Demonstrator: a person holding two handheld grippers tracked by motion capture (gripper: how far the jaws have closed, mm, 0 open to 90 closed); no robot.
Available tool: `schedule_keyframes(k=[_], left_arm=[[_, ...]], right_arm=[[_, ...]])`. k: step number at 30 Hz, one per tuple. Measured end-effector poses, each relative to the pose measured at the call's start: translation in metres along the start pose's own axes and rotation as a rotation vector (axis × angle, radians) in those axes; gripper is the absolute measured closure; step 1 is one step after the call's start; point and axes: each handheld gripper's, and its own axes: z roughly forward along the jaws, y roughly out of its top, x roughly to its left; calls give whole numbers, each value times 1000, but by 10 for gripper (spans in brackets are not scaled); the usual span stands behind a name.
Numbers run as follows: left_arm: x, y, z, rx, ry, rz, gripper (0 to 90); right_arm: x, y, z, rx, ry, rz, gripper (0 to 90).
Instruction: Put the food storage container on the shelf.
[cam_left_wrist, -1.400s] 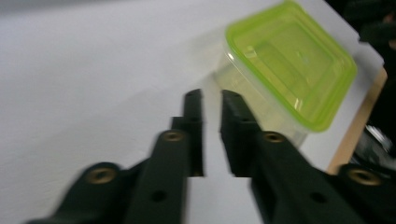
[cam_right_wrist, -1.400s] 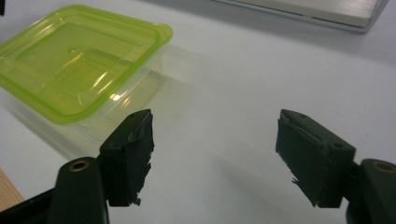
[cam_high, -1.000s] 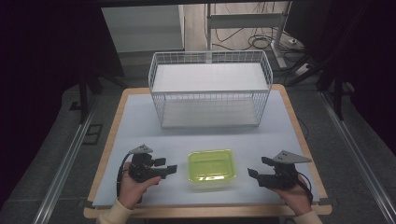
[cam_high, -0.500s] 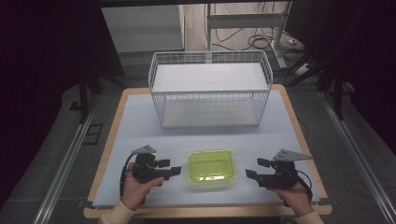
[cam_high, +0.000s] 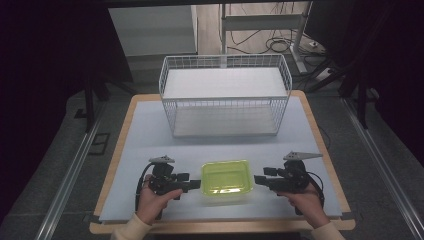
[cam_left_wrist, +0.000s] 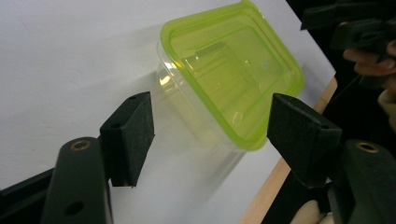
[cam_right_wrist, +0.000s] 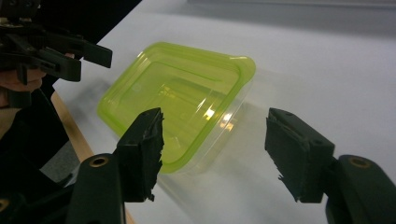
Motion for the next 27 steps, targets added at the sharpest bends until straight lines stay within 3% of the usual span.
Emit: schedule_keyframes(k=[3, 9, 16, 20, 27], left_arm=[[3, 5, 6, 7, -4, -24, 322], [9, 8, 11, 11, -9, -63, 359], [13, 8, 22, 35, -47, -98, 438], [15, 7, 26, 37, -72, -126, 493], [14, 5, 30, 50, -63, -117, 646]], right_arm=[[-4, 5, 11, 38, 5, 34, 385], [-8, 11, 24, 60, 3, 61, 410], [-8, 13, 34, 95, 16, 91, 449], [-12, 10, 36, 109, 41, 131, 500], [-14, 6, 43, 140, 94, 175, 597]])
